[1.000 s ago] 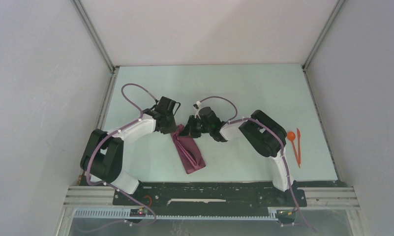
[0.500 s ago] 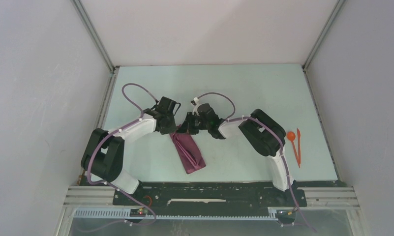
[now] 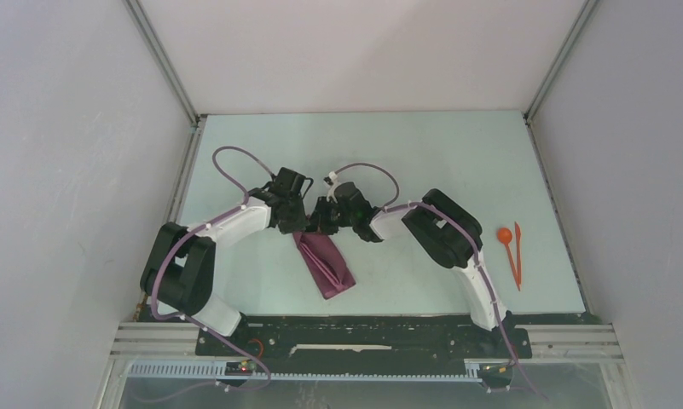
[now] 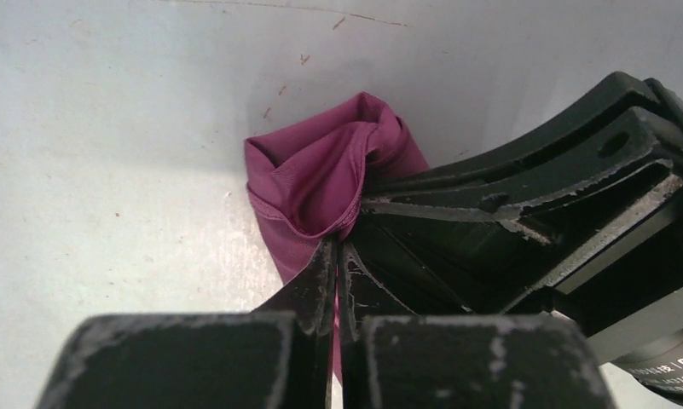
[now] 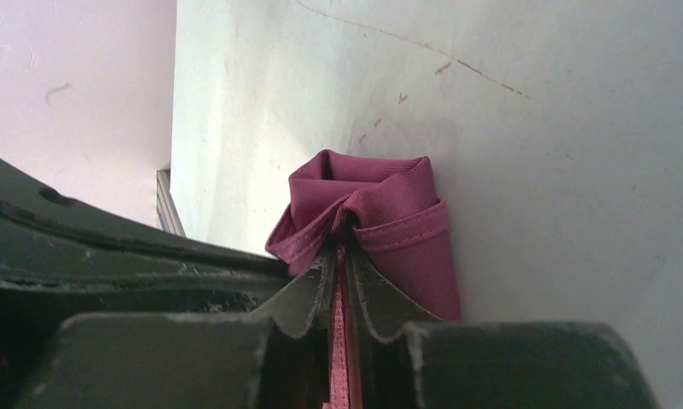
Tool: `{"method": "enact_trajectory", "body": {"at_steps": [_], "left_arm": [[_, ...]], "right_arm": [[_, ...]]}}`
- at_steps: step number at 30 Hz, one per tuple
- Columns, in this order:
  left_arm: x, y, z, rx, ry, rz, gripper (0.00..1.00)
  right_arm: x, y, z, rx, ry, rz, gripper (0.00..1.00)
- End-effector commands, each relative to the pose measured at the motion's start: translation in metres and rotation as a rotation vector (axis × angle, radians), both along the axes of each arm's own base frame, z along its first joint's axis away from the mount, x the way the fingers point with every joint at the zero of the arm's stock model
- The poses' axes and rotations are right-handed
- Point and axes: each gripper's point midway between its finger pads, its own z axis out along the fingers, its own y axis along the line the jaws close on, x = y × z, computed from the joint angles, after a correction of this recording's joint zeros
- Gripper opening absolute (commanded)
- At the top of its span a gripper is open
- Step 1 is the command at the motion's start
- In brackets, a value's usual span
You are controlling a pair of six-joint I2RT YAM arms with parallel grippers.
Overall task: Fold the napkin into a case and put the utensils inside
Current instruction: Smooth out the smaller rectangle-folded napkin at the center of the board.
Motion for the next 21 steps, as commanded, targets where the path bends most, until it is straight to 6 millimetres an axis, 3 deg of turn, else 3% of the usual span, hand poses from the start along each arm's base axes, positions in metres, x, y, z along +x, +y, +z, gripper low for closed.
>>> {"method": "enact_trajectory", "body": {"at_steps": [1, 4, 10, 13, 18, 21], "left_arm": [[0.000, -0.018, 0.018, -0.108, -0.027, -0.001, 0.00], [0.003, -0.012, 0.021, -0.103, -0.037, 0.029, 0.00], [0.009, 0.003, 0.001, -0.088, 0.029, 0.085, 0.00], [0.013, 0.010, 0.000, -0.111, 0.027, 0.116, 0.00], [0.018, 0.006, 0.015, -0.166, -0.004, 0.099, 0.14], [0.016, 0.011, 0.034, -0.167, -0.064, 0.099, 0.30]], "right_arm": [[0.025, 0.017, 0.032, 0.063, -0.116, -0.071, 0.16], [0.031, 0.018, 0.035, 0.065, -0.141, -0.115, 0.17], [0.020, 0.018, 0.001, -0.012, -0.042, -0.181, 0.22], [0.015, 0.020, 0.000, -0.023, -0.055, -0.163, 0.30], [0.017, 0.014, 0.000, -0.031, -0.017, -0.161, 0.33], [0.012, 0.012, 0.008, -0.026, -0.009, -0.125, 0.32]]}}
